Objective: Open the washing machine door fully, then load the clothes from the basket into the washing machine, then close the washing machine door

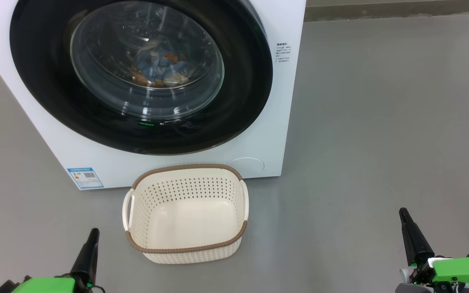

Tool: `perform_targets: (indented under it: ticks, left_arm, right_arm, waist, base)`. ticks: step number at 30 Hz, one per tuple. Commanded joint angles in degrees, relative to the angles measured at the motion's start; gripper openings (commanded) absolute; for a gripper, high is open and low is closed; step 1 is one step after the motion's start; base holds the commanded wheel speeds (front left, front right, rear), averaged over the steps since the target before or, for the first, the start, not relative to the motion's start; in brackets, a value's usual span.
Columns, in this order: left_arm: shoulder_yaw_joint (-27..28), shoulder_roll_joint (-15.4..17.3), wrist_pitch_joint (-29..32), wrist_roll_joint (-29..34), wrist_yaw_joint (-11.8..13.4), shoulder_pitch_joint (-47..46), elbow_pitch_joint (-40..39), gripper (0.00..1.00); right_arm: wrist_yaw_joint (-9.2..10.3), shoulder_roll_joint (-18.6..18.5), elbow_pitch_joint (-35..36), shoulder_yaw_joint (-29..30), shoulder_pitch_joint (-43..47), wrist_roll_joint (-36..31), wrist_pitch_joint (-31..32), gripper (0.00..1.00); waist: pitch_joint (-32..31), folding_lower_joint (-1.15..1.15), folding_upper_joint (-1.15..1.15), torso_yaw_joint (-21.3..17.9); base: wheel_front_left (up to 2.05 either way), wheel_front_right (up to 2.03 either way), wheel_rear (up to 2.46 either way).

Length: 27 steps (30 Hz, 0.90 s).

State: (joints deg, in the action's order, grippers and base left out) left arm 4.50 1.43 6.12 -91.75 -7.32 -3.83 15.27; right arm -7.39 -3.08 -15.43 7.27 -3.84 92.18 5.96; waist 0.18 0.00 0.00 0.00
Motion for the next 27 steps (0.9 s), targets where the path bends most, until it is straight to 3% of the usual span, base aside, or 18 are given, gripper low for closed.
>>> perform_targets:
  ticks: [1,27]
  left_arm:
    - [2.01,1.44,0.35,-0.43,-0.16,-2.36,-1.20,0.00]
    - [2.01,1.44,0.35,-0.43,-0.16,-2.36,-1.21,0.00]
  right_arm:
    - [-0.10,-0.10,1.43,-1.13,-2.30,0.30,0.22,0.00]
    - [-0.10,0.00,1.42,-0.98,-2.32,0.18,0.34,0.00]
  waist:
    - [0.00,0.00,0.00,0.00]
    - [0.00,0.00,0.00,0.00]
  base:
    - [0.00,0.00,0.00]
    - [0.00,0.00,0.00]
